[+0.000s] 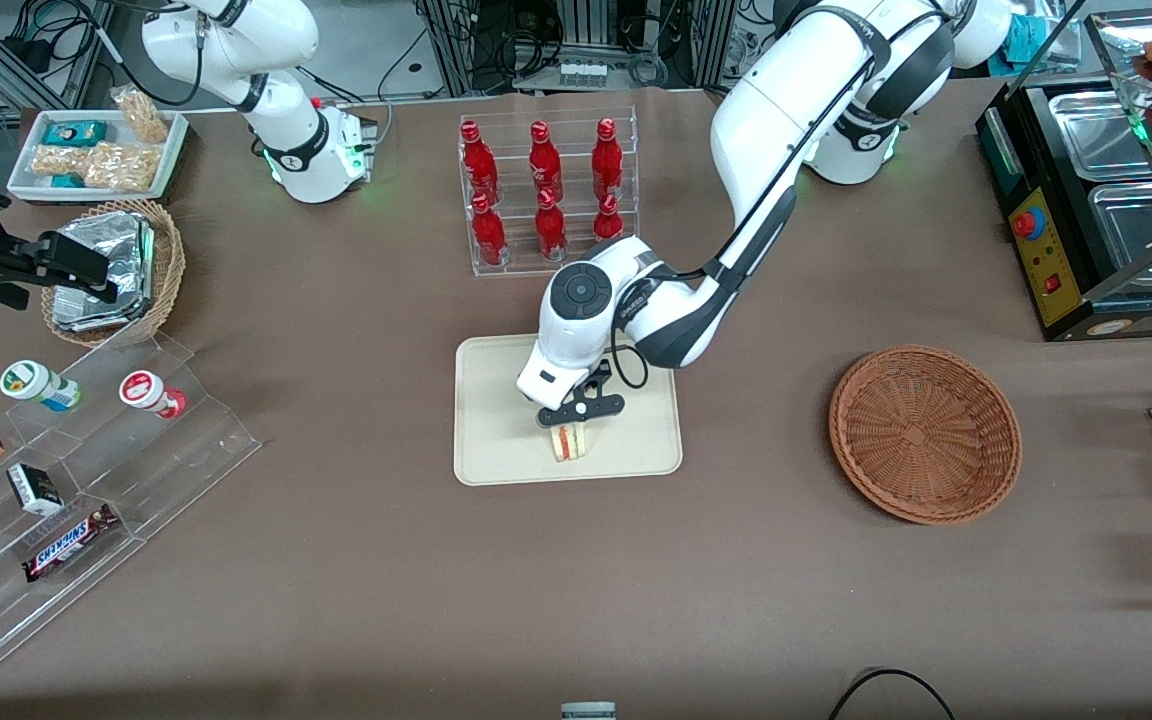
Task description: Place sandwich from basket to tray
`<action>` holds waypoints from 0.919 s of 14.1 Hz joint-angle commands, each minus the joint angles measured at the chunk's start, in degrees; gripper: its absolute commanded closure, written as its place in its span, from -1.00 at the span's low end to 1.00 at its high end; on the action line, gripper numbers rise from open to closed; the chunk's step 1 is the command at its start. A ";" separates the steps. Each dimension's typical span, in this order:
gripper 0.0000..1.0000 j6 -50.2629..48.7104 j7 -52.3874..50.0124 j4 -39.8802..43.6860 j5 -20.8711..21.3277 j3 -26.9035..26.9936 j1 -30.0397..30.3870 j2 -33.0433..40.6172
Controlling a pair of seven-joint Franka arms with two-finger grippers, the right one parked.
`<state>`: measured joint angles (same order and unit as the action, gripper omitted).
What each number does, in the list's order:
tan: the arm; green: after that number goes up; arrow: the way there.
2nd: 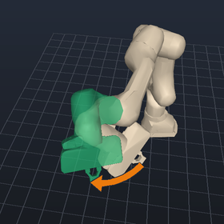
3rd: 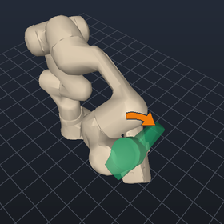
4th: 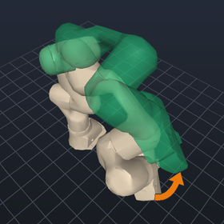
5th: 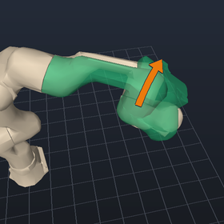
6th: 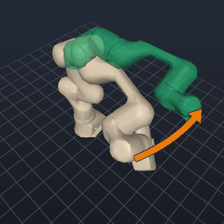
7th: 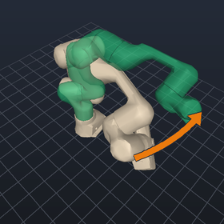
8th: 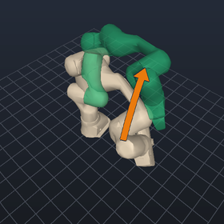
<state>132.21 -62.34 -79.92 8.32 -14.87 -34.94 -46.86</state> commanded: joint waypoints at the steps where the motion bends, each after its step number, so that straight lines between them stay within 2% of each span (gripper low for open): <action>1: -1.00 -3.16 0.72 -1.54 1.26 0.90 0.40 4.39; 4: -1.00 -15.36 12.20 -3.40 0.83 2.30 3.73 11.86; 6: -1.00 -24.85 13.90 -4.01 -0.32 2.57 7.86 15.29; 8: -1.00 -26.56 16.00 -8.47 0.03 2.83 10.32 18.46; 11: -1.00 -27.18 28.10 -16.82 -0.23 2.74 17.17 26.35; 13: -1.00 -31.37 34.53 -19.92 -0.41 2.74 21.48 32.16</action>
<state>103.79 -33.94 -93.15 8.80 -11.75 -17.19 -23.56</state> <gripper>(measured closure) 0.000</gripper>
